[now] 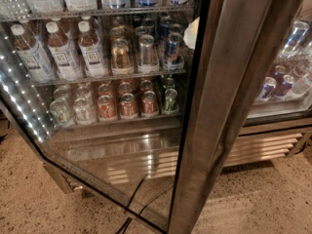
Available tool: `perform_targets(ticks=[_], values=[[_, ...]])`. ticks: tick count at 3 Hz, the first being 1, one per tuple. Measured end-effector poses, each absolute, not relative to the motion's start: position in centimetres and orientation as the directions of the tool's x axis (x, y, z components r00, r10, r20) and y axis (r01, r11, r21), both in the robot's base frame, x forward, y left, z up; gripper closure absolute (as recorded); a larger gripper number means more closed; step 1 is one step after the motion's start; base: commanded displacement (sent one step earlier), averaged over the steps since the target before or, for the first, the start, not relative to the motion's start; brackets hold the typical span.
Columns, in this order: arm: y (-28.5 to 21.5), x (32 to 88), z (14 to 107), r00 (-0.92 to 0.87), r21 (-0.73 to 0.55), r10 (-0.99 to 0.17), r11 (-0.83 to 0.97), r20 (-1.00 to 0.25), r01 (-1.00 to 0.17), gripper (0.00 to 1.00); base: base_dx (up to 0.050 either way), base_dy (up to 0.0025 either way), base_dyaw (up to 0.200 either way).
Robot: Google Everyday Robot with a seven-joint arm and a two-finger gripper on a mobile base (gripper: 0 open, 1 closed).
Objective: Open left fridge door
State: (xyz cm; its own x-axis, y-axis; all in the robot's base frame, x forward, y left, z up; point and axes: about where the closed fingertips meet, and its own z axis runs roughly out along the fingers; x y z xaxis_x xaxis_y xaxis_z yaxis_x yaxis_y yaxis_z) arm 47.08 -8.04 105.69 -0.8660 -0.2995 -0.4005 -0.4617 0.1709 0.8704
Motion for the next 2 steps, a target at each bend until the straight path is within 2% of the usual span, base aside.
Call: perform_targets(ticks=[1,2], values=[[-7.1,46.0,104.9,-0.876,0.917,-0.351,0.101,-0.331,-0.386,1.00,0.000,0.00000,0.000],[-5.7,42.8,102.9,-0.885,0.970,-0.413,0.013,-0.218,-0.245,1.00,0.000,0.00000,0.000]])
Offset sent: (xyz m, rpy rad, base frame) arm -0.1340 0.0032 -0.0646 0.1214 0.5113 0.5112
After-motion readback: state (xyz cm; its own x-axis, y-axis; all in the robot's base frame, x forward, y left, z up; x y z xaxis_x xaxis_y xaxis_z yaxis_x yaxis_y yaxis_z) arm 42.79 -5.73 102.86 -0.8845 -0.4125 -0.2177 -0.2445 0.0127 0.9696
